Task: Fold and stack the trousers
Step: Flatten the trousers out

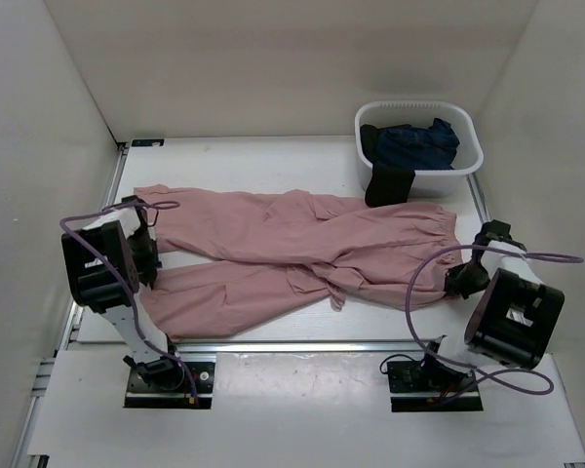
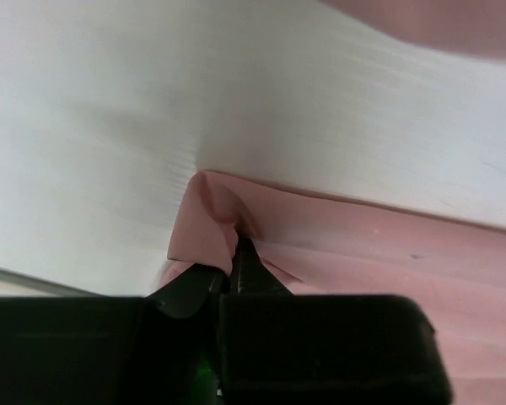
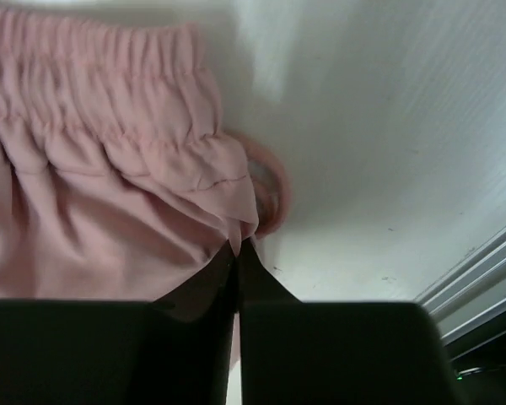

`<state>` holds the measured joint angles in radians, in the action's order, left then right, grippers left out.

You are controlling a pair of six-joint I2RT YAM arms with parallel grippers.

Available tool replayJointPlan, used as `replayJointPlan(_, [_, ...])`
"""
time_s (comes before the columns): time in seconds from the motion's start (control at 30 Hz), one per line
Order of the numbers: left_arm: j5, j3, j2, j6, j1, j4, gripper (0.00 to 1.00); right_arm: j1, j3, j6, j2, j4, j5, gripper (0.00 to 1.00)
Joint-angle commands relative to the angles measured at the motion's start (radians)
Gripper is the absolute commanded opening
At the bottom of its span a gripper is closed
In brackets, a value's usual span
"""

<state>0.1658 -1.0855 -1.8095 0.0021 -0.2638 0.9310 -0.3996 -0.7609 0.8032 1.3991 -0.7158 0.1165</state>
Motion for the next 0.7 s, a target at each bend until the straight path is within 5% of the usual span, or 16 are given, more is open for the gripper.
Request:
replayJointPlan(0.0, [0.190,-0.046,-0.065,-0.002,-0.098,-0.219,0.14,-0.028,-0.006,0.047,0.026,0.000,0.015,0.00])
replayJointPlan(0.13, [0.241,-0.240,-0.108,-0.002,-0.147,-0.219,0.14,-0.051,-0.008,0.047,-0.104,-0.083,0.009,0.00])
replayJointPlan(0.27, [0.274,-0.312,-0.117,-0.002,-0.132,-0.219,0.39,-0.051,0.029,0.119,-0.248,-0.112,-0.082,0.00])
replayJointPlan(0.3, [0.275,-0.312,-0.102,-0.002,-0.118,-0.219,0.57,-0.051,0.029,0.149,-0.249,-0.113,-0.093,0.00])
replayJointPlan(0.37, [0.275,-0.312,-0.080,-0.002,-0.118,-0.210,0.72,-0.051,0.020,0.171,-0.258,-0.107,-0.118,0.01])
replayJointPlan(0.67, [0.163,-0.168,0.105,-0.002,-0.137,-0.106,0.92,-0.051,-0.098,0.117,-0.089,-0.094,-0.077,0.49])
